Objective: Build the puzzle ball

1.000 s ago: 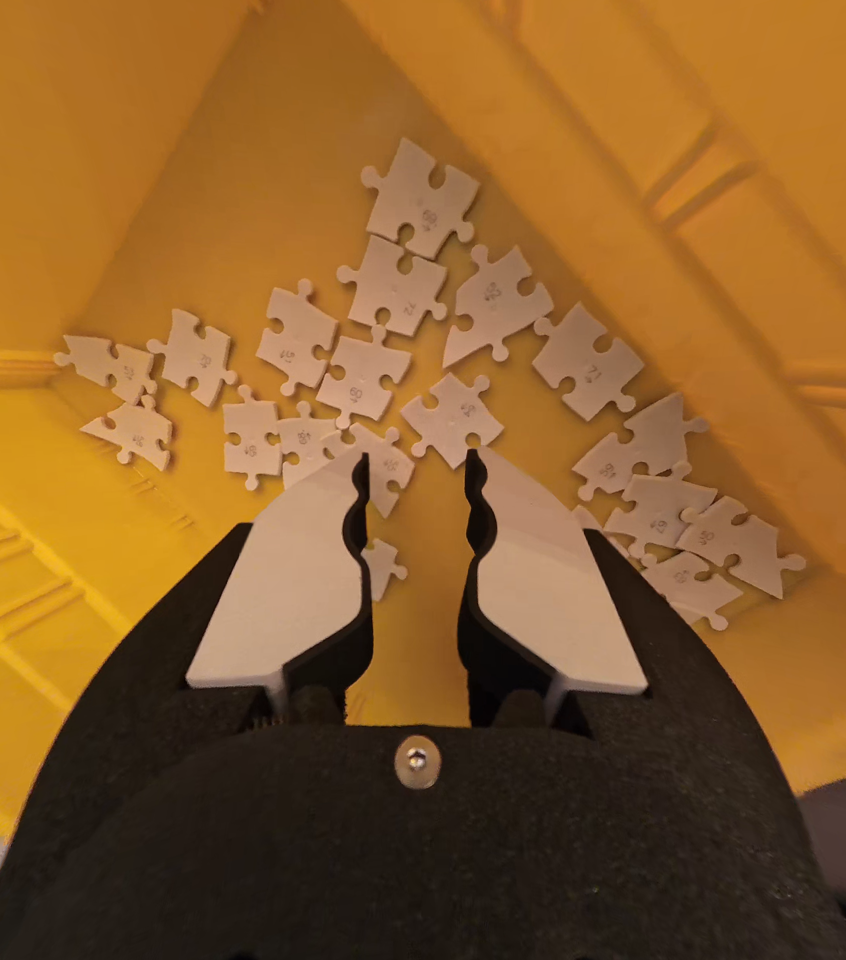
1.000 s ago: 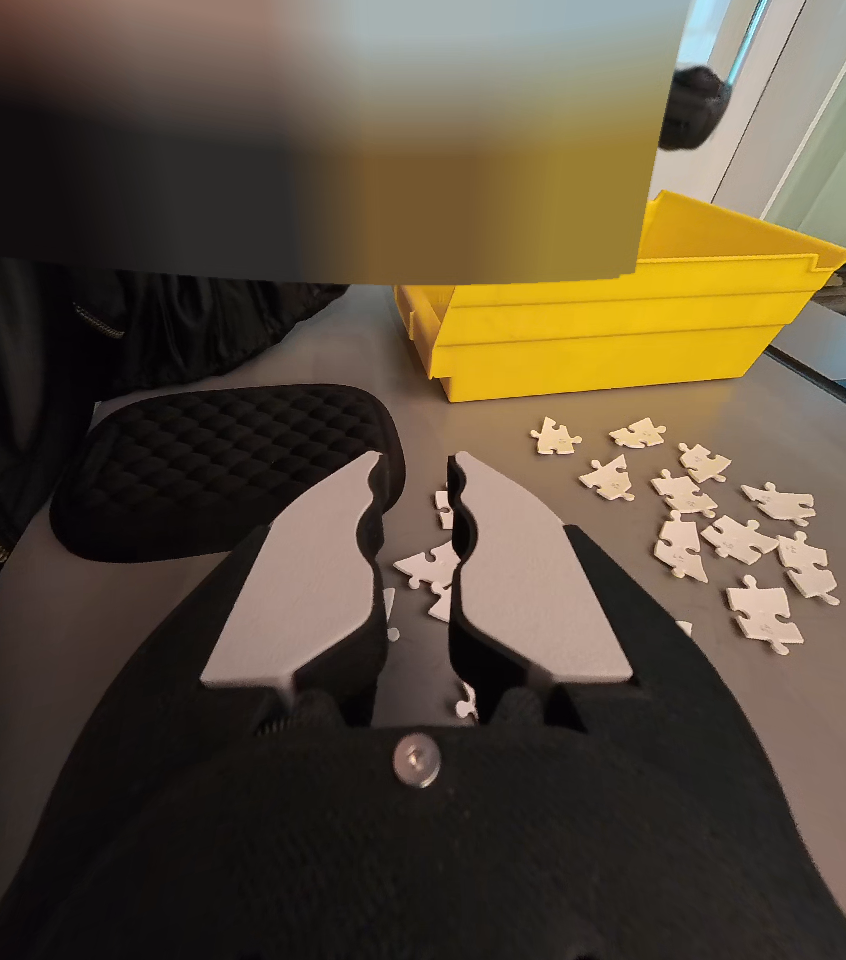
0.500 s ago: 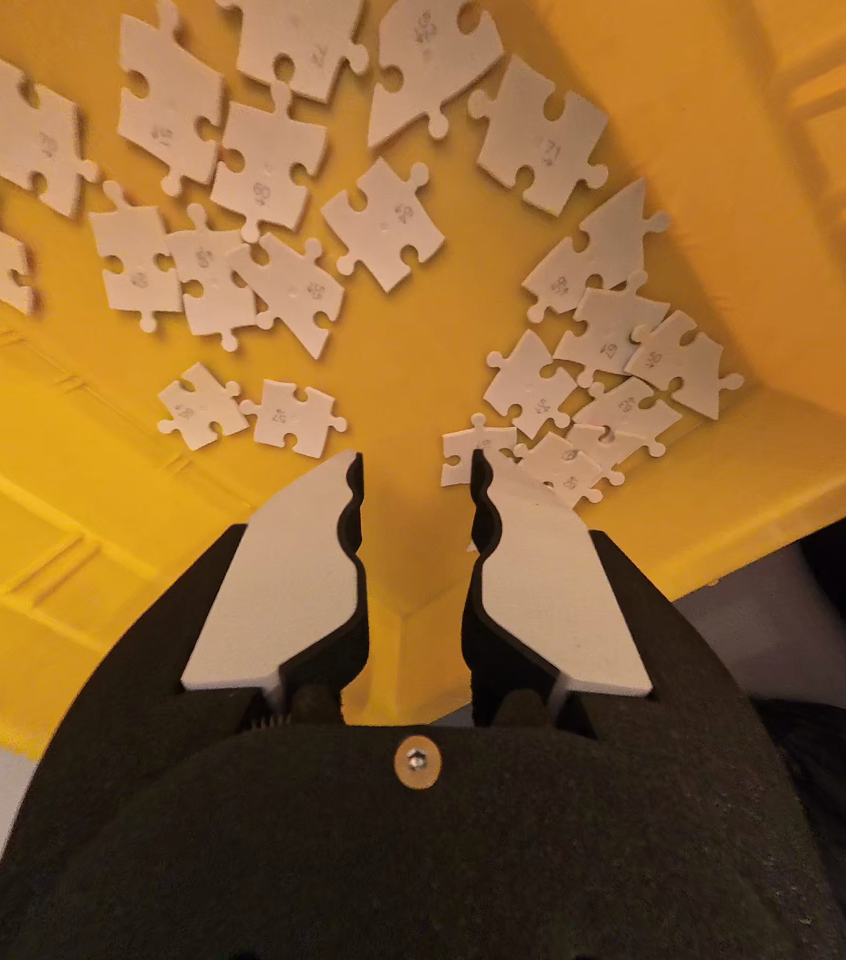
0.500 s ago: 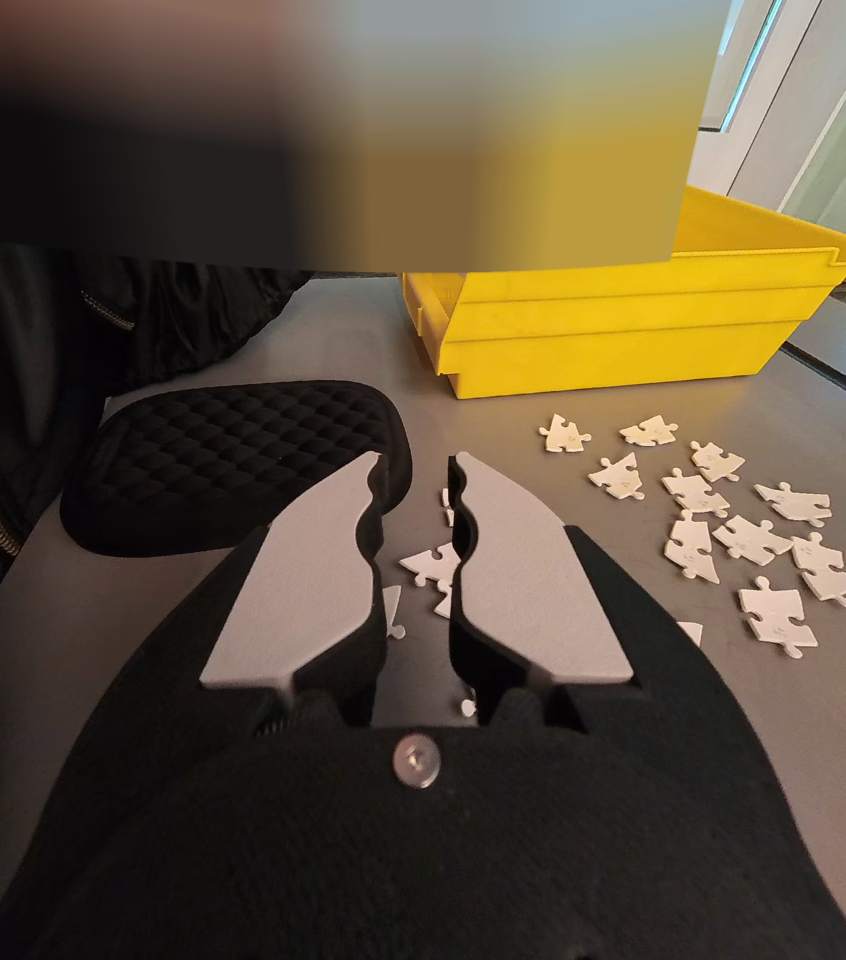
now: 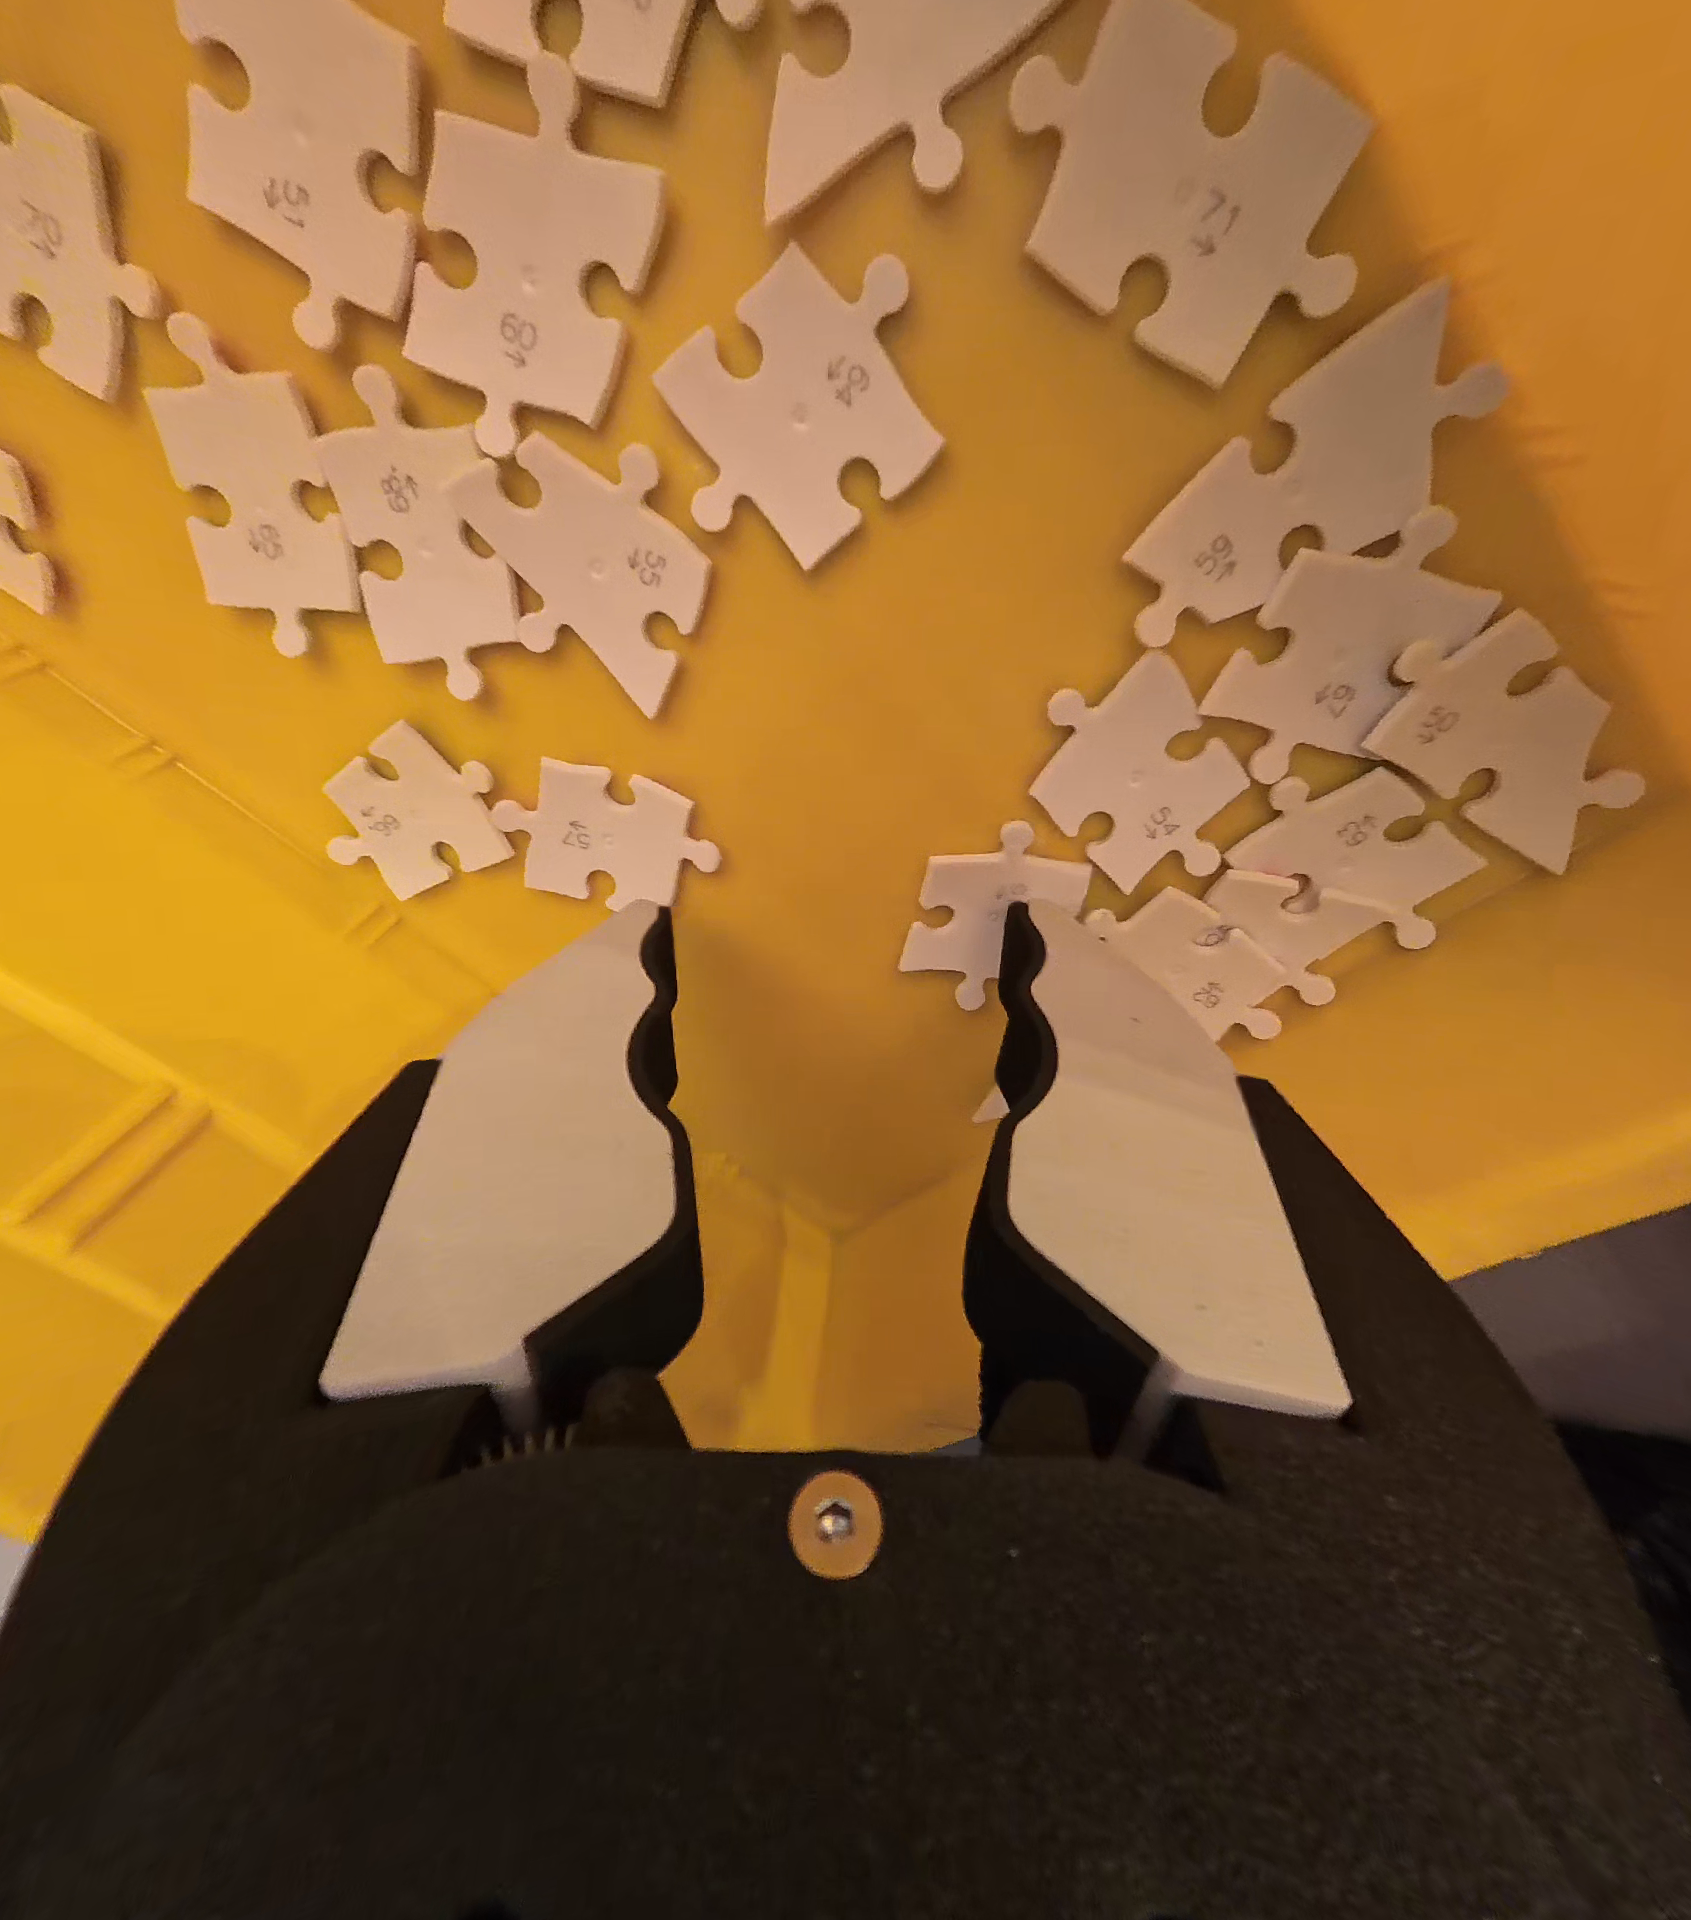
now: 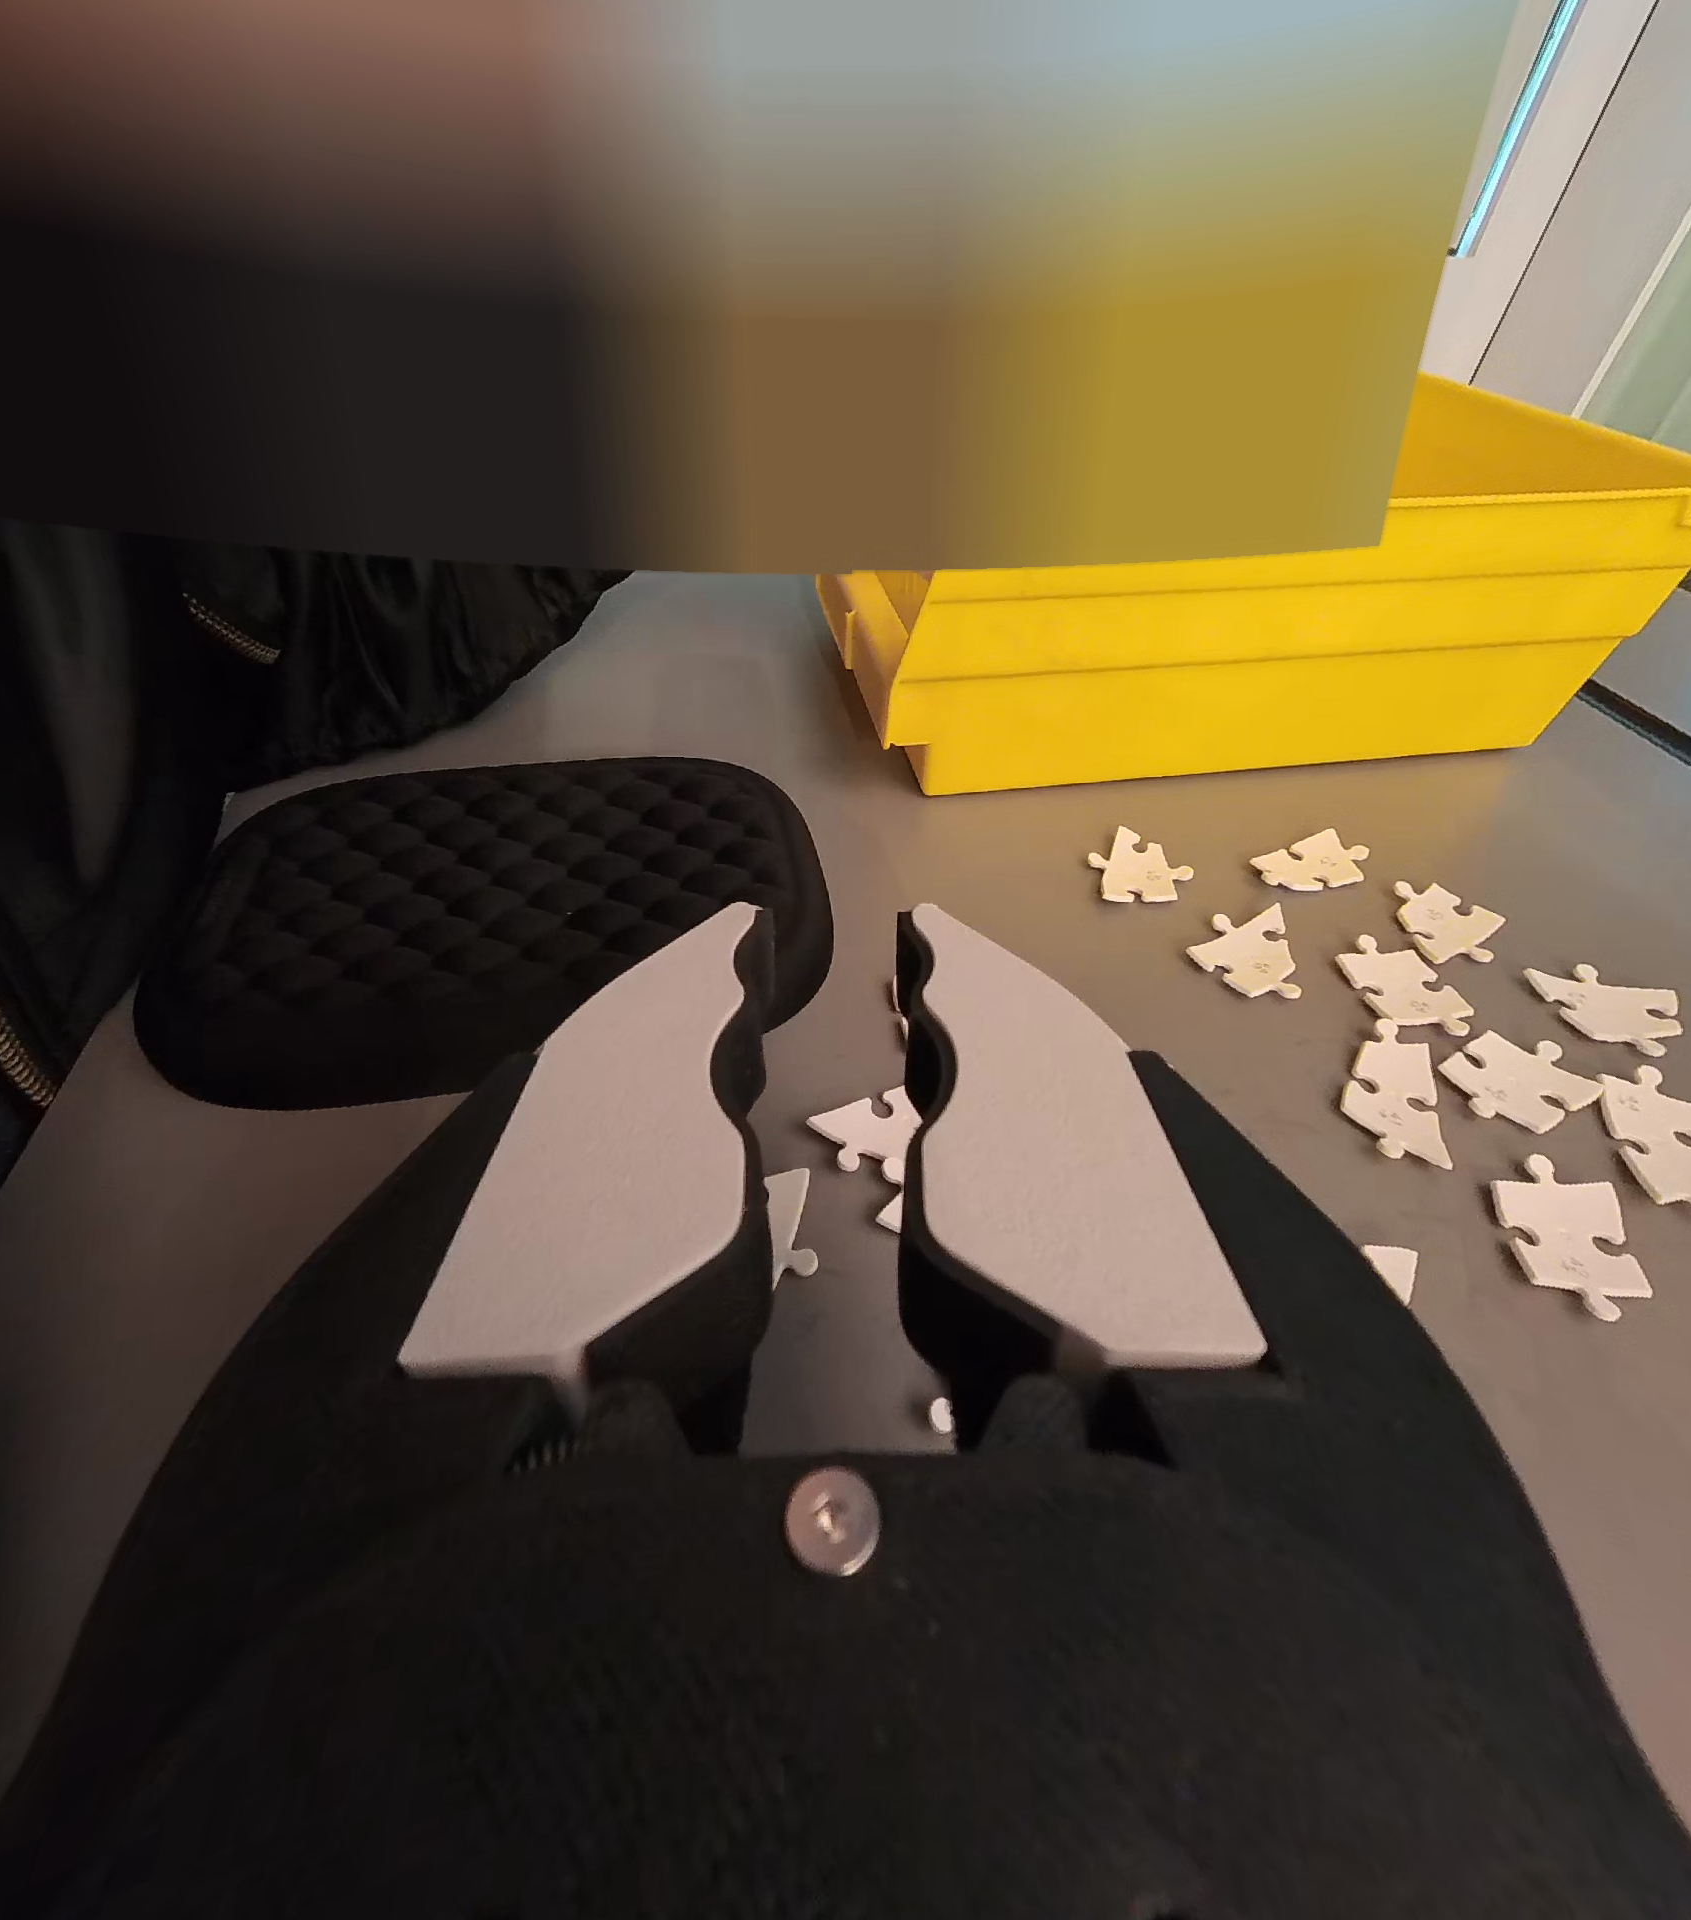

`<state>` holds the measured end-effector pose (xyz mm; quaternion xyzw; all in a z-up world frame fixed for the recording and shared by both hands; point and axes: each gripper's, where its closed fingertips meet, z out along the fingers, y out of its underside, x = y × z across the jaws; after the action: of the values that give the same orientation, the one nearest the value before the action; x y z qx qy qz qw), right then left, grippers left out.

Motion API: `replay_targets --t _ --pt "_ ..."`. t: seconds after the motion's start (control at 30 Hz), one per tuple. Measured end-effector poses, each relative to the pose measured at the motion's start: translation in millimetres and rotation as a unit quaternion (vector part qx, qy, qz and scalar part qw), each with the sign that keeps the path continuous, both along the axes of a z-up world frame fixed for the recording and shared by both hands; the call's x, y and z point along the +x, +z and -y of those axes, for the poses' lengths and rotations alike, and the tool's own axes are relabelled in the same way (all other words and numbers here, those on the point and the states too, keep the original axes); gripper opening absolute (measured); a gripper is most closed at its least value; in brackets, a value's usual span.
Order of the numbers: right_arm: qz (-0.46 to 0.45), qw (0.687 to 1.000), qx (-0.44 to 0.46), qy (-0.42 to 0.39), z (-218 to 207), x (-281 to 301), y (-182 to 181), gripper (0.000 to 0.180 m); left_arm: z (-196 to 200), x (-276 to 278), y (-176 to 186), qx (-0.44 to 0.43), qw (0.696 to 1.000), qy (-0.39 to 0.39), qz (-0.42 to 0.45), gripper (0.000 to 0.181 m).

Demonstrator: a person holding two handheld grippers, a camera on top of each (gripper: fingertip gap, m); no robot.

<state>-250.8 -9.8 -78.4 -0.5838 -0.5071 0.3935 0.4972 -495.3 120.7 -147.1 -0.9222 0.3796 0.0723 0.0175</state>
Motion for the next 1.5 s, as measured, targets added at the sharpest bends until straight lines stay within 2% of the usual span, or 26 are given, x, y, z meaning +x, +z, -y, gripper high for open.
replay_targets --t 0.23,0.3,0.43,0.53,0.6,0.87,1.07,1.17,1.3,1.5 --pt "0.003 1.0 -0.002 0.002 1 -1 -1 0.023 -23 -23 5 0.059 0.997 0.03 -0.051 0.047" --pt "0.003 1.0 -0.003 0.004 1 -1 -1 0.024 -30 -22 9 0.078 0.995 0.039 -0.039 0.051" --pt "0.004 1.0 -0.005 0.005 1 -1 -2 0.024 -30 9 22 0.094 0.994 0.021 0.044 0.063" --pt "0.004 1.0 -0.005 0.005 1 -1 -2 0.024 -25 17 18 0.085 0.996 -0.013 0.02 0.081" --pt "0.004 1.0 -0.004 0.006 2 -1 -2 0.024 -22 19 11 0.071 0.997 -0.023 0.005 0.087" --pt "0.003 1.0 -0.005 0.006 2 -1 -1 0.024 -31 17 6 0.082 0.996 -0.025 -0.013 0.094" --pt "0.005 1.0 -0.005 0.007 2 -1 -2 0.024 -49 -9 11 0.127 0.99 0.022 -0.054 0.078" --pt "0.006 1.0 -0.005 0.008 2 -1 -2 0.024 -56 -1 18 0.149 0.988 0.035 -0.02 0.083" --pt "0.006 1.0 -0.006 0.008 2 -1 -3 0.024 -52 37 28 0.153 0.986 0.011 0.063 0.087" --pt "0.008 1.0 -0.004 0.008 3 -1 -3 0.024 -46 47 17 0.131 0.99 -0.02 0.037 0.1"
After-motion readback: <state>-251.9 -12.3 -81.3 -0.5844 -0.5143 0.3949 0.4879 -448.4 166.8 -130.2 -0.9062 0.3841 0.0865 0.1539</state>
